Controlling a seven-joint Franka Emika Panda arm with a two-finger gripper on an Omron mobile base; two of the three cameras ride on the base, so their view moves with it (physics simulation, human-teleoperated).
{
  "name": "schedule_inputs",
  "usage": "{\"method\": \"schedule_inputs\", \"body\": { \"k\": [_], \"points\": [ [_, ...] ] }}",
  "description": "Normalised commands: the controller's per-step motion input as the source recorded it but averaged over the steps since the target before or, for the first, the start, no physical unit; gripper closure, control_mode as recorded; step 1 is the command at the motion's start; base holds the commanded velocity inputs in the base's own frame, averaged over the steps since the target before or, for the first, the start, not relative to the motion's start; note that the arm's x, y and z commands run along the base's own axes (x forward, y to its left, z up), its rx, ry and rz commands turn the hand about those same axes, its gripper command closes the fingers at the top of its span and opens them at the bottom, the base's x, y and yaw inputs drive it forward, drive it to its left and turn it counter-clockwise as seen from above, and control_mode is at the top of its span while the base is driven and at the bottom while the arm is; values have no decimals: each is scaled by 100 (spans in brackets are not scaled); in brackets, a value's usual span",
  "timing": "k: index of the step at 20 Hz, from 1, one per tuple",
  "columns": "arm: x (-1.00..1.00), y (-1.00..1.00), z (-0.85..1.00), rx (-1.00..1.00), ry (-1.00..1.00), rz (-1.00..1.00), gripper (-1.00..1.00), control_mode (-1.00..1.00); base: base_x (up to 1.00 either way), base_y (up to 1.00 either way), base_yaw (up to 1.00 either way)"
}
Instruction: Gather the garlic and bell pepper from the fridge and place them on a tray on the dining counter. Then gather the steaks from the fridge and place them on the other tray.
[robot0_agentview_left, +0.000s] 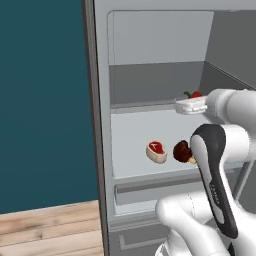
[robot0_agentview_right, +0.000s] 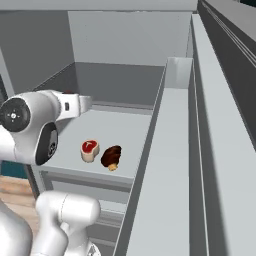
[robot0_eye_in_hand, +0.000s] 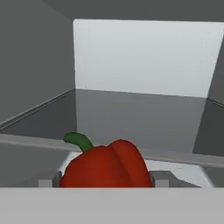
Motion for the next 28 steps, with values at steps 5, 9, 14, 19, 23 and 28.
{"method": "schedule_inputs", "body": {
  "k": [5,9,14,19,23,28],
  "points": [
    [-17,0,0,0,-2,0,100,100,-79,0,0],
    [0,0,0,0,0,0,100,100,-100,0,0],
    [0,0,0,0,0,0,100,100,-100,9,6],
    [0,0,0,0,0,0,100,100,-100,35,16],
    [0,0,0,0,0,0,100,100,-99,59,38],
    [0,0,0,0,0,0,100,100,-67,65,63]
  ]
}}
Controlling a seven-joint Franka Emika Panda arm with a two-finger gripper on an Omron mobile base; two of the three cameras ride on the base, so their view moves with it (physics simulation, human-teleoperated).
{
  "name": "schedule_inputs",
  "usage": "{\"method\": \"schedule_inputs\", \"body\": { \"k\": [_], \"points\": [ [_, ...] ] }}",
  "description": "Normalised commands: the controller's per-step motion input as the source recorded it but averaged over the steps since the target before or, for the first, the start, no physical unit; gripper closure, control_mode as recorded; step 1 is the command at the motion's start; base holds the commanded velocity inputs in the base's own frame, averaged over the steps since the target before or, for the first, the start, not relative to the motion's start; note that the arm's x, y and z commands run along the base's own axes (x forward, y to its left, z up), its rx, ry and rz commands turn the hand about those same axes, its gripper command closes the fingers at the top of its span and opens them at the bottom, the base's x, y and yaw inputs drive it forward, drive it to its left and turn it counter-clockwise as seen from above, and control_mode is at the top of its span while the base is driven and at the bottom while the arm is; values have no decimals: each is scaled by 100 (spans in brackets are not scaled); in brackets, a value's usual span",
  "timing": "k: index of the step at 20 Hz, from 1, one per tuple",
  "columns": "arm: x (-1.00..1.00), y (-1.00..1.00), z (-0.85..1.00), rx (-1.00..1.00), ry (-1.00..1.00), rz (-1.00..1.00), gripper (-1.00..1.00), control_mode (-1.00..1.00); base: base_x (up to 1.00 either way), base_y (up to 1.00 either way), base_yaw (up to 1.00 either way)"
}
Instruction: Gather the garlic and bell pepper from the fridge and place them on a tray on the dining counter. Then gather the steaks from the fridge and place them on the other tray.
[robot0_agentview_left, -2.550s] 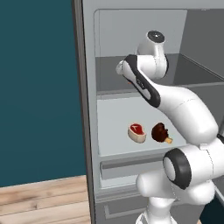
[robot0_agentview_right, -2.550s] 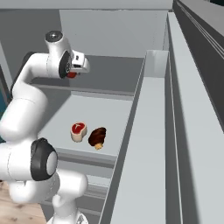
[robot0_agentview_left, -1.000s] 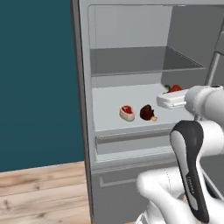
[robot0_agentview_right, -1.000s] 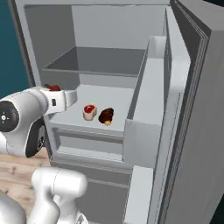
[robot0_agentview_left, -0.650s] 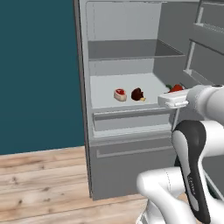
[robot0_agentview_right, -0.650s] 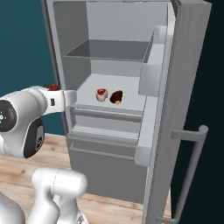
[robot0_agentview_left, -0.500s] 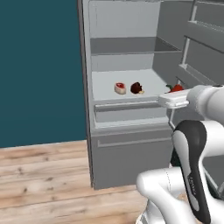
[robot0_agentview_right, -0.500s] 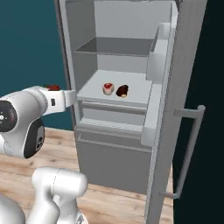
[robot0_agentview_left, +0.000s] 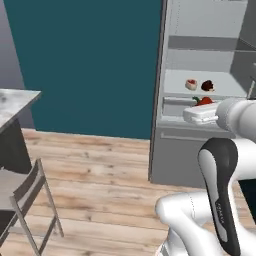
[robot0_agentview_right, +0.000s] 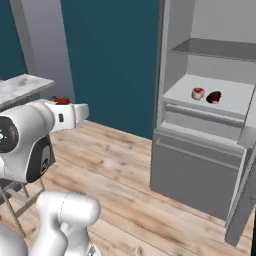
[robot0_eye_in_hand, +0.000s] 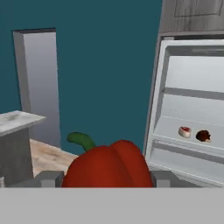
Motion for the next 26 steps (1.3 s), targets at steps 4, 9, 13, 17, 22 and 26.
{"method": "schedule_inputs", "body": {
  "k": [4,9,13,17,22,26],
  "points": [
    [0,0,0,0,0,0,100,100,-4,51,82],
    [0,0,0,0,0,0,100,100,0,49,83],
    [0,0,0,0,0,0,100,100,-7,62,78],
    [0,0,0,0,0,0,100,100,-18,87,69],
    [0,0,0,0,0,0,100,100,-17,99,61],
    [0,0,0,0,0,0,100,100,0,100,41]
  ]
}}
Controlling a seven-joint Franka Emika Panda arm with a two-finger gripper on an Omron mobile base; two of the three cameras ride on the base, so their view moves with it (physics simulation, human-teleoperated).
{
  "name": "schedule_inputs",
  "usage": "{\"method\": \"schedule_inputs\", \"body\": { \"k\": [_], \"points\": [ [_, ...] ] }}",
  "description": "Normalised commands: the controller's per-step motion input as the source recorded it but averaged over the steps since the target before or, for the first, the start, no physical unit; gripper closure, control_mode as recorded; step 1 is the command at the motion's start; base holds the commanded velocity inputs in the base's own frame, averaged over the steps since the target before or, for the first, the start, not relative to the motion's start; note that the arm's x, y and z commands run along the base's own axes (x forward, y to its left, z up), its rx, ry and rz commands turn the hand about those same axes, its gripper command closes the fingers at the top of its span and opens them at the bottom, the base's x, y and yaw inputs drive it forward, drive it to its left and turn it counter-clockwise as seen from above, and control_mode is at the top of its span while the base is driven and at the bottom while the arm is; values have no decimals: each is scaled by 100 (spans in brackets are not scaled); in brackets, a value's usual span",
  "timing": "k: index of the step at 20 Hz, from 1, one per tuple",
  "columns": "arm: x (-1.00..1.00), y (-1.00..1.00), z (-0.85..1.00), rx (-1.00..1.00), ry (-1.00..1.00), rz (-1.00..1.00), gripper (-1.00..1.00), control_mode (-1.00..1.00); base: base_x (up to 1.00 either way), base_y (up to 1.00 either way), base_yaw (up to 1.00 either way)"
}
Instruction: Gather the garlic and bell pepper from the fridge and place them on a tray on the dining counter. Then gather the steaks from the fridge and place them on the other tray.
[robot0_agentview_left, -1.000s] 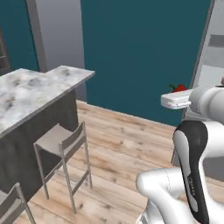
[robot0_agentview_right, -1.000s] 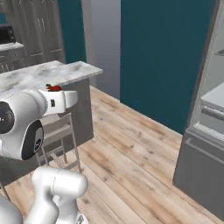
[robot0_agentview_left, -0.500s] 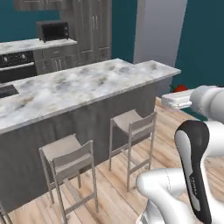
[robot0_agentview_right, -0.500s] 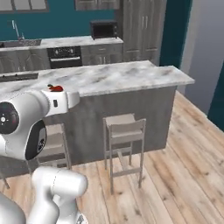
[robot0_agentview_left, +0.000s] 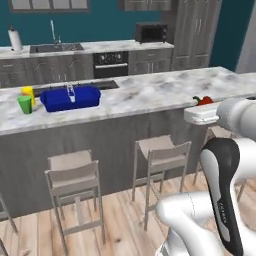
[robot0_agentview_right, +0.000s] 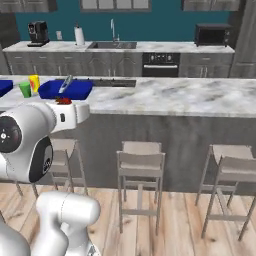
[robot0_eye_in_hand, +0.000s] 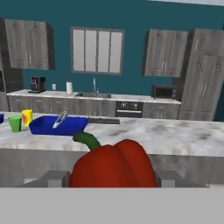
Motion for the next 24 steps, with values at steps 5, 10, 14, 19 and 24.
{"method": "schedule_inputs", "body": {
  "k": [5,10,14,19,24],
  "points": [
    [0,0,0,0,0,0,100,100,0,100,14],
    [0,0,0,0,0,0,100,100,1,100,7],
    [0,0,0,0,0,0,100,100,6,100,6],
    [0,0,0,0,0,0,100,100,13,100,4],
    [0,0,0,0,0,0,100,100,33,72,1]
  ]
}}
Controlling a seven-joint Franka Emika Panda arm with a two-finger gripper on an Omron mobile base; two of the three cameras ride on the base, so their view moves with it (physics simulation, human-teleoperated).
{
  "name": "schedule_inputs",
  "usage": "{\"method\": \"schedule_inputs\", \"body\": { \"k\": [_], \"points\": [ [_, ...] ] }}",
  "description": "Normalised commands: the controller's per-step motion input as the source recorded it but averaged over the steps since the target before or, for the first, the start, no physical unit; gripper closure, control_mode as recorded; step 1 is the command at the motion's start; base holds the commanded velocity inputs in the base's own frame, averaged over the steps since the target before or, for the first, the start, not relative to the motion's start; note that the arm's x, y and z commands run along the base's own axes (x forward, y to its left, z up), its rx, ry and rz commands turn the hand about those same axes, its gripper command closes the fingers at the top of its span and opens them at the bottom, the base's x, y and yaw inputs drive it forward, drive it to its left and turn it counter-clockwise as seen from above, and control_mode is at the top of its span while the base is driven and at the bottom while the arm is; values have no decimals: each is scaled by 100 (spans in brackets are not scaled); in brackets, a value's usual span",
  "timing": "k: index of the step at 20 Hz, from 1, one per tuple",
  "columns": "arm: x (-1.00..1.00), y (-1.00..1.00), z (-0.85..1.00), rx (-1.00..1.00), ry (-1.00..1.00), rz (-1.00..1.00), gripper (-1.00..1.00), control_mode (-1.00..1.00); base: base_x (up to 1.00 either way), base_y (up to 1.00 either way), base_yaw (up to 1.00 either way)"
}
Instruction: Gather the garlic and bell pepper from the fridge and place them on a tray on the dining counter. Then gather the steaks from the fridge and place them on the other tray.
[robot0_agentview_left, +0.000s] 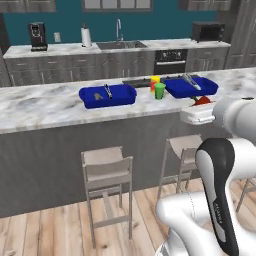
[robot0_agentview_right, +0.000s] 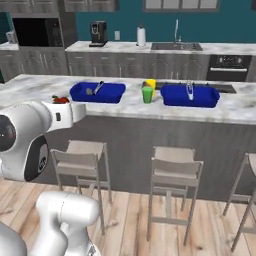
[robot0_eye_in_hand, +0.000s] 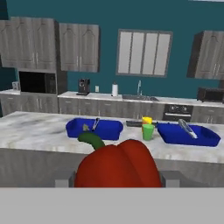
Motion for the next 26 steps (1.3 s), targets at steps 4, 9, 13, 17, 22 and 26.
{"method": "schedule_inputs", "body": {
  "k": [4,9,13,17,22,26],
  "points": [
    [0,0,0,0,0,0,100,100,28,1,-2],
    [0,0,0,0,0,0,100,100,50,-6,-1],
    [0,0,0,0,0,0,100,100,85,0,0],
    [0,0,0,0,0,0,100,100,92,0,5],
    [0,0,0,0,0,0,100,100,100,0,20],
    [0,0,0,0,0,0,100,100,83,0,25]
  ]
}}
